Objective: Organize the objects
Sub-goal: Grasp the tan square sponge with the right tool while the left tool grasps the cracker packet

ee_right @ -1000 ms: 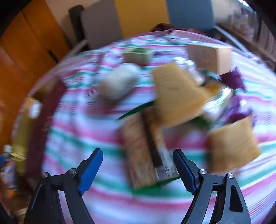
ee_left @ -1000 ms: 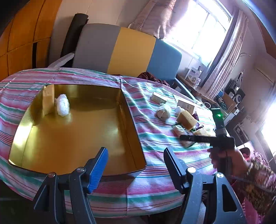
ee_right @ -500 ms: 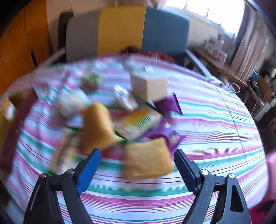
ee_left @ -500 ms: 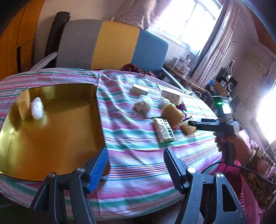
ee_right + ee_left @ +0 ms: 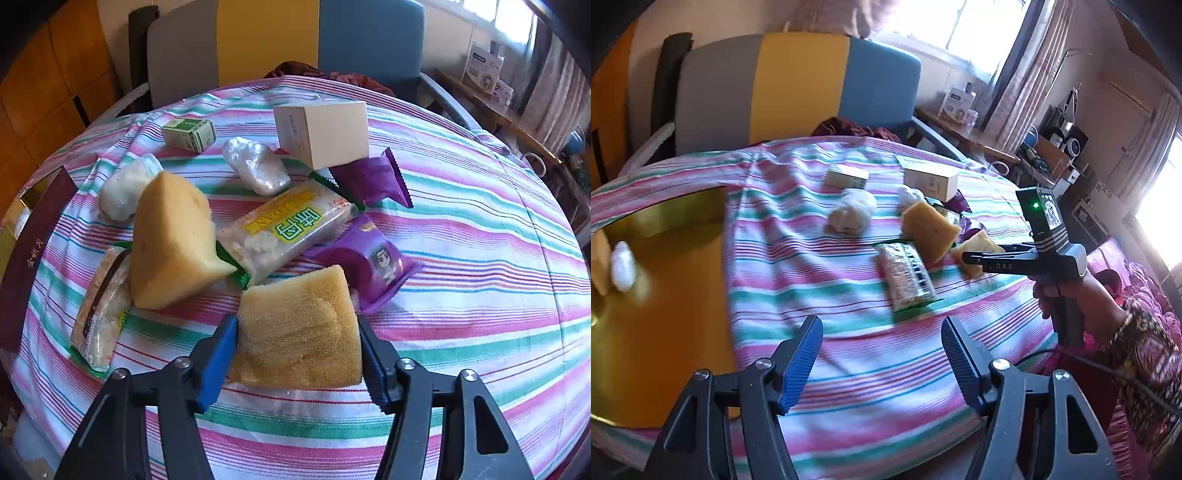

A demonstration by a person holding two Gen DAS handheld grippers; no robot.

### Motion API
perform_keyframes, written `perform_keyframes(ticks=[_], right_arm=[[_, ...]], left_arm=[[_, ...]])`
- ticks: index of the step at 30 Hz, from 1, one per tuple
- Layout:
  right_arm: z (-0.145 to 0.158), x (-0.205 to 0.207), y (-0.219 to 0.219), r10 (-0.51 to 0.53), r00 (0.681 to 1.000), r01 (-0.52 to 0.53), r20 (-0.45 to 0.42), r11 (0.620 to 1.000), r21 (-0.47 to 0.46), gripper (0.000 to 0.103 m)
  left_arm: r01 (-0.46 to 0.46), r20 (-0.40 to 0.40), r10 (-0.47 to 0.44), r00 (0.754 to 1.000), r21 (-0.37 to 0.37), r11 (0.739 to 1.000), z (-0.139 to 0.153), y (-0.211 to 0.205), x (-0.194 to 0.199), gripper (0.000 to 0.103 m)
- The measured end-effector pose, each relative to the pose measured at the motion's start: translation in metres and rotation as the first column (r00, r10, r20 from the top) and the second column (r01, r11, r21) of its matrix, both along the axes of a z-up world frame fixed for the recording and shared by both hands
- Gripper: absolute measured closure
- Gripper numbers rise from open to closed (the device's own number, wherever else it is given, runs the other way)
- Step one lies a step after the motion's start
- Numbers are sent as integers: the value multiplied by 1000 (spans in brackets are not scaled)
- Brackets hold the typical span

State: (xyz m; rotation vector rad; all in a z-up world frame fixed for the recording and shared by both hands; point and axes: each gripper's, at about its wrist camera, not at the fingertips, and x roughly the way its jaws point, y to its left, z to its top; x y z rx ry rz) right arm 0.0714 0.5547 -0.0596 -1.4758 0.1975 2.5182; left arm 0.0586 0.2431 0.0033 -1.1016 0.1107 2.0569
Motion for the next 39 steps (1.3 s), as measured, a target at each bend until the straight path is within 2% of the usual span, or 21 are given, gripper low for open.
perform_keyframes(ticks=[4, 11, 15, 17, 18, 24, 29, 30, 31, 32, 33, 35, 39], right_arm=[[5, 7, 12, -48, 998, 45, -32, 996, -73, 43], [22, 19, 27, -112, 983, 87, -143, 981, -172, 43], [22, 17, 26, -107, 983, 81, -148, 982, -169, 43], [24, 18, 28, -111, 980, 79, -164, 979, -188, 43], [24, 18, 30, -115, 978, 80, -174, 977, -196, 43], [35, 20, 36, -138, 961, 86, -240, 973, -216, 43], [42, 22, 34, -129, 951, 69, -282, 975, -213, 43], [43, 22, 33, -124, 951, 66, -284, 976, -207, 43], [43, 21, 32, -119, 951, 62, -284, 977, -202, 43], [42, 21, 32, -117, 952, 62, -282, 979, -196, 43], [42, 21, 32, -116, 953, 62, -280, 979, -193, 43], [42, 21, 32, -114, 953, 62, -279, 980, -189, 43], [42, 21, 33, -112, 951, 61, -287, 981, -184, 43]], left_arm=[[28, 32, -27, 999, -28, 999, -13, 33, -6, 35], [87, 1, -88, 996, -146, 985, -50, 100, -28, 35], [53, 73, -42, 996, -155, 987, -73, 124, -49, 35], [28, 139, -7, 990, -146, 989, -86, 130, -60, 35], [21, 139, -1, 990, -141, 990, -87, 131, -61, 36], [27, 8, -26, 1000, -169, 985, -91, 142, -51, 37], [43, -106, -68, 992, -217, 975, -94, 142, -33, 36], [44, -124, -73, 990, -223, 974, -94, 141, -31, 39], [42, -138, -74, 988, -221, 974, -94, 140, -29, 42], [34, -147, -67, 987, -213, 976, -94, 138, -28, 53], [24, -150, -55, 987, -202, 979, -93, 134, -28, 56], [22, -132, -45, 990, -170, 985, -93, 128, -30, 57], [24, -154, -51, 987, -171, 985, -89, 119, -23, 58]])
